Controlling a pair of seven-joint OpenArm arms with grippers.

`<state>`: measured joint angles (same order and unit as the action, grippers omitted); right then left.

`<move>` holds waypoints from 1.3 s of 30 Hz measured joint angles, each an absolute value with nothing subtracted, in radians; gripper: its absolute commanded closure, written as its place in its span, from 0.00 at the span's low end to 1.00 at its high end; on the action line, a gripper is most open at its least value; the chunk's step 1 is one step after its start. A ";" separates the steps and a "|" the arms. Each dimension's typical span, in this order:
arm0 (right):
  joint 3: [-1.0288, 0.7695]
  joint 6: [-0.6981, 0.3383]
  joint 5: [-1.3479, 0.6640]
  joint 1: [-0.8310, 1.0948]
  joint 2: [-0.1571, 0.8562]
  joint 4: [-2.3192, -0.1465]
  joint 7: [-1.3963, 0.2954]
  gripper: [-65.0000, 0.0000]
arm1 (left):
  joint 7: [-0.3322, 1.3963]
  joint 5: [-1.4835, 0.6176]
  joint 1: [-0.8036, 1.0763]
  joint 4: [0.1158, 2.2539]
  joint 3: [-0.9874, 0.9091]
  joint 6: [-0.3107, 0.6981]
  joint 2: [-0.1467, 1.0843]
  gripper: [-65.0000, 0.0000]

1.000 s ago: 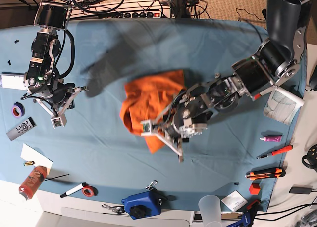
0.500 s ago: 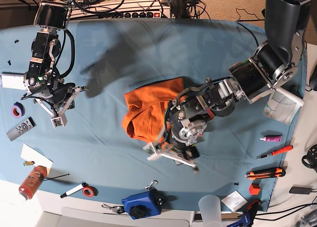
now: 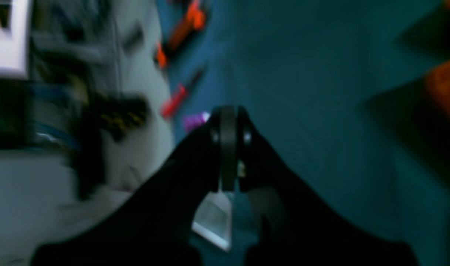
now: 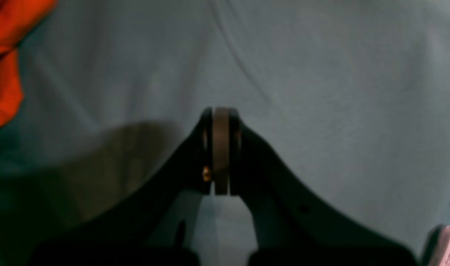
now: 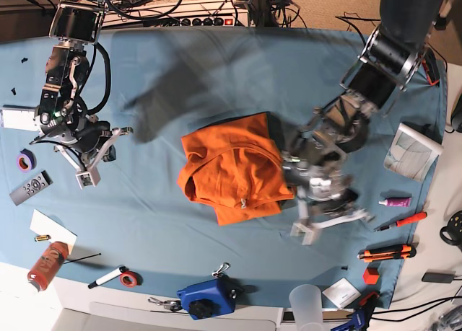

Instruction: Layout the t-shirt on the table in an organized manner, then fold the t-shirt properly

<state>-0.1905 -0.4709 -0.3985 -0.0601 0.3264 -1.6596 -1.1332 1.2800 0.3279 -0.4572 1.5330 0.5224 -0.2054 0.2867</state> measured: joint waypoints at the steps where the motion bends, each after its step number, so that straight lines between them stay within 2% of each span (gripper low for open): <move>1: -0.191 -0.484 -0.417 -0.060 0.326 -1.661 -1.135 1.00 | 1.279 0.291 -0.430 1.569 0.473 -0.192 0.302 1.00; 8: -0.193 -0.618 -0.607 -0.057 0.326 -1.733 -1.177 1.00 | 1.214 0.099 -0.193 1.891 0.148 -0.167 0.397 1.00; 13: -0.193 -0.649 -0.693 -0.042 0.327 -1.855 -1.211 1.00 | 1.140 -0.080 0.025 2.065 -0.047 -0.101 0.404 1.00; 16: -0.193 -0.651 -0.693 0.024 0.329 -1.951 -1.223 1.00 | 1.072 -0.145 0.138 2.098 -0.142 -0.049 0.400 1.00; 21: -0.193 -0.649 -0.659 0.176 0.329 -2.103 -1.230 1.00 | 1.066 -0.192 0.281 2.095 -0.282 -0.025 0.400 1.00; 30: -0.193 -0.589 -0.626 0.408 0.329 -2.172 -1.242 1.00 | 1.068 -0.222 0.505 2.095 -0.350 -0.020 0.399 1.00; 39: -0.193 -0.587 -0.627 0.653 0.330 -2.173 -1.277 1.00 | 1.084 -0.220 0.716 2.095 -0.350 -0.023 0.369 1.00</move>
<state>-0.1932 -0.5865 -0.6266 0.6533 0.3298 -2.1727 -1.2766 1.0836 -0.2203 0.7158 2.0953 -0.3500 -0.0227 0.3695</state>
